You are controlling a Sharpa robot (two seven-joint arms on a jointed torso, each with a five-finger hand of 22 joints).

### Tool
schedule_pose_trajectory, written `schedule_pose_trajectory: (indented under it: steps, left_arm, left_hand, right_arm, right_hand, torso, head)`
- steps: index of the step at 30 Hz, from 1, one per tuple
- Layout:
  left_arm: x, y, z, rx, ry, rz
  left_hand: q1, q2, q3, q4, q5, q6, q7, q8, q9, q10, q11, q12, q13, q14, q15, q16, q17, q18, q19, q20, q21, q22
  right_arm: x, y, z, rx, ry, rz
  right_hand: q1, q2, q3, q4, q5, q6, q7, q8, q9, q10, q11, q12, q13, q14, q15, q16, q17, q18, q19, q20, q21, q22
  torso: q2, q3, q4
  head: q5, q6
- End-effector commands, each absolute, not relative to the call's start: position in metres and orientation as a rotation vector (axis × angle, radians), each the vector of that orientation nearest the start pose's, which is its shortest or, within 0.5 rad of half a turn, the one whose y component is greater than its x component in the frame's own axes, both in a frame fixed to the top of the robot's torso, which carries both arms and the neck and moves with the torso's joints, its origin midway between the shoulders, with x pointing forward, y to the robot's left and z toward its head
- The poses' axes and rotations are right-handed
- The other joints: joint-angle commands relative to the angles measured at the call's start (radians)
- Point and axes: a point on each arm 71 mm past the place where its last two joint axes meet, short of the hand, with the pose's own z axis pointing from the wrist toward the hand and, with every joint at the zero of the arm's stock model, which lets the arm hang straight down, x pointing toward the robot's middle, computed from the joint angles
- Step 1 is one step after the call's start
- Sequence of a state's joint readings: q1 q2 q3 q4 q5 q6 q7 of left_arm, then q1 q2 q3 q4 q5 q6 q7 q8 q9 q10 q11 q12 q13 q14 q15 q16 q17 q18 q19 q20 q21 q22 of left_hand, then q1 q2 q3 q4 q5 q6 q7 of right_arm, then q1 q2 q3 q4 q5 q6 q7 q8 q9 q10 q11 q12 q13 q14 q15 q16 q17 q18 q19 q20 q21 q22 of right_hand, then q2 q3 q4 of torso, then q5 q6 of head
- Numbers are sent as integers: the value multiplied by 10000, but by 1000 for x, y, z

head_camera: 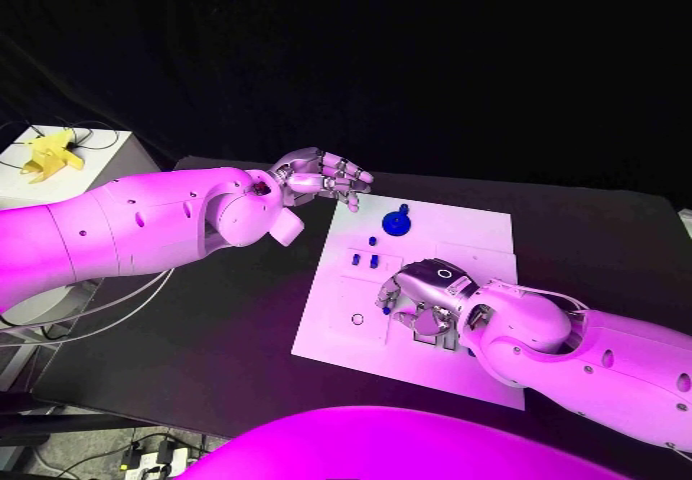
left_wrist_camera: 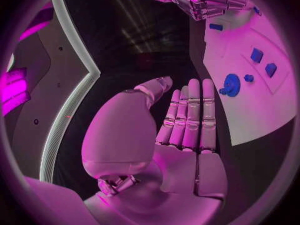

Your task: Assemble the parts on the task board

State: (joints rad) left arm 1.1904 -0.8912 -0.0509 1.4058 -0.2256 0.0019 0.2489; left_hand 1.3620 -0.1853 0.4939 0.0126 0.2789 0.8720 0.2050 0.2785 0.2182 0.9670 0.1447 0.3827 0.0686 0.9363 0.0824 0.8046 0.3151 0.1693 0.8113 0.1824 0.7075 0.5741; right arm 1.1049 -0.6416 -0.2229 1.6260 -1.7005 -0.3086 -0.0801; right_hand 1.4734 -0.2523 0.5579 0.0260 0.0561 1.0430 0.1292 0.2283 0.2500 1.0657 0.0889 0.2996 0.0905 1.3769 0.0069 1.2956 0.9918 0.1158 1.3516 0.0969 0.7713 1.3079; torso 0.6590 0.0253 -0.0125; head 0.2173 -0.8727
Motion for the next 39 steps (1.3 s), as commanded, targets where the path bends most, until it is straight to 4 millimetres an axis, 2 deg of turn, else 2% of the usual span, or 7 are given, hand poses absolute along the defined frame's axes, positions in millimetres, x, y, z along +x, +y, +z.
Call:
schedule_pose_trajectory:
  steps: [1, 16, 24, 39]
  left_arm:
    - [495, 248, -201, -9104, 17457, -15168]
    - [495, 249, -201, -9118, 17480, -15147]
    - [495, 249, -201, -9130, 17491, -15127]
    - [495, 248, -201, -9127, 17507, -15136]
  left_hand:
    - [-24, 91, 16, 60, 6, -18, 73, -42, -13, -20, 55, -65, 13, 26, 48, -67, 13, 107, -19, 30, -58, -3]
    - [-38, 101, 12, 85, 5, -27, 80, -50, -19, -30, 61, -71, 14, 31, 52, -68, 24, 109, -9, 35, -74, -12]
    - [-38, 101, 12, 85, 5, -27, 80, -50, -19, -30, 61, -71, 14, 31, 52, -68, 24, 109, -9, 35, -74, -12]
    - [-48, 103, 8, 96, 4, -29, 82, -52, -21, -34, 63, -73, 15, 32, 54, -69, 28, 109, -6, 37, -81, -16]
  right_arm:
    - [384, -68, -271, -6800, 17410, 8728]
    - [385, -64, -271, -6739, 17311, 8635]
    - [386, -62, -272, -6510, 17521, 8554]
    - [387, -58, -274, -6307, 17853, 8345]
  right_hand:
    - [-141, 0, 59, -21, -33, 68, -2, 56, 12, -69, -28, -35, -21, -76, 7, -36, -14, 16, -78, 36, -56, 1038]
    - [-391, 5, 16, -9, -38, 77, 45, 48, 6, -313, 68, -134, -113, -215, 97, -110, -185, 45, -243, 114, -228, 983]
    - [-963, -83, -347, 257, 132, 6, 89, -2, -11, -243, 27, 41, -87, -194, 88, -63, -151, 63, -250, 176, -91, 982]
    - [-1251, 186, -457, 612, 396, 130, 60, 0, 4, 203, -99, 437, 48, -34, -13, 65, 45, 32, -90, 132, 303, 1050]
  torso:
    - [-2, 3, -3]
    - [-1, 7, -5]
    - [0, 5, -4]
    - [4, 8, -2]
  head:
    - [9, 1]
    - [-8, 1]
    - [-18, 1]
    - [-50, 1]
